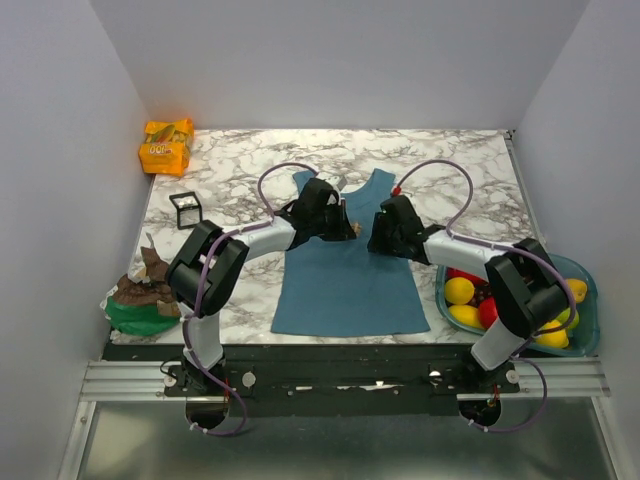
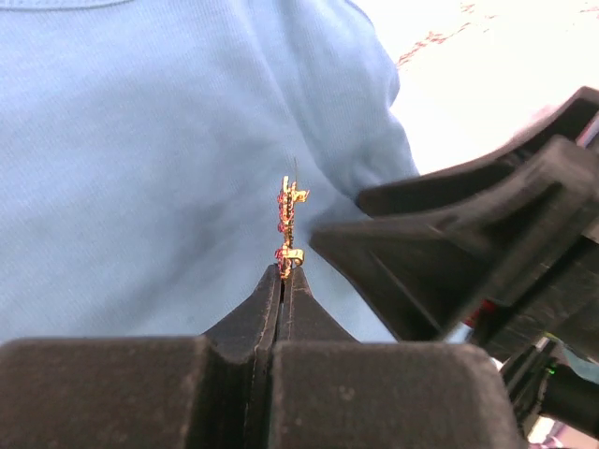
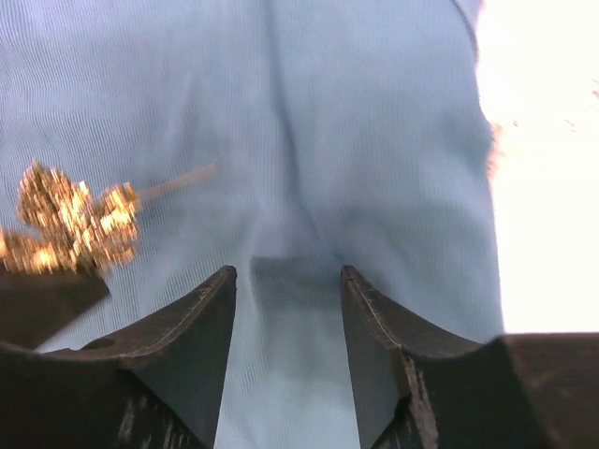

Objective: Pin the brooch onto the clothing

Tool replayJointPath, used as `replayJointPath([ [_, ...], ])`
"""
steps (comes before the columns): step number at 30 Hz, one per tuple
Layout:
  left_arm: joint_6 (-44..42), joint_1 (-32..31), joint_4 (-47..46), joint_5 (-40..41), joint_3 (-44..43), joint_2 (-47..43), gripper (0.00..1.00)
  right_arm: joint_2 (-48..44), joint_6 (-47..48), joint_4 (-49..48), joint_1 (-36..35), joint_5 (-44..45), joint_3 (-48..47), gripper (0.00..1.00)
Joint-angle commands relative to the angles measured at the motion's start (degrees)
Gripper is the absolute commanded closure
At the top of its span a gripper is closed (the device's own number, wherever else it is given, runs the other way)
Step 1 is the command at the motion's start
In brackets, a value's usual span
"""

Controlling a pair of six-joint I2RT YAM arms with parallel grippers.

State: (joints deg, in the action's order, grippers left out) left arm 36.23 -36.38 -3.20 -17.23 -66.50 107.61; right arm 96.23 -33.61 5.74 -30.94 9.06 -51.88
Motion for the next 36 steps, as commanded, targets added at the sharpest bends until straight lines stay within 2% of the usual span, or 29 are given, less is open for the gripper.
replayJointPath([
  [1, 1.91, 1.13, -7.86, -6.22, 1.63, -0.65, 1.0, -5.69, -0.41, 1.12, 1.14, -1.85, 3.8, 0.41],
  [18, 6.66, 3.77, -18.68, -14.93, 5.41, 3.04, 1.0, -17.74, 0.38, 5.07, 2.55, -3.96, 5.03, 0.38],
  [30, 8.86, 4.56, -22.81, -16.78, 7.17, 6.91, 1.0, -9.75, 4.42, 7.88, 3.17, -2.82, -1.38, 0.45],
  [36, 11.85, 5.88, -28.08, -17.66, 10.24, 7.88, 1.0, -6.32, 4.6, 8.06, 3.17, -3.52, -3.49, 0.47],
])
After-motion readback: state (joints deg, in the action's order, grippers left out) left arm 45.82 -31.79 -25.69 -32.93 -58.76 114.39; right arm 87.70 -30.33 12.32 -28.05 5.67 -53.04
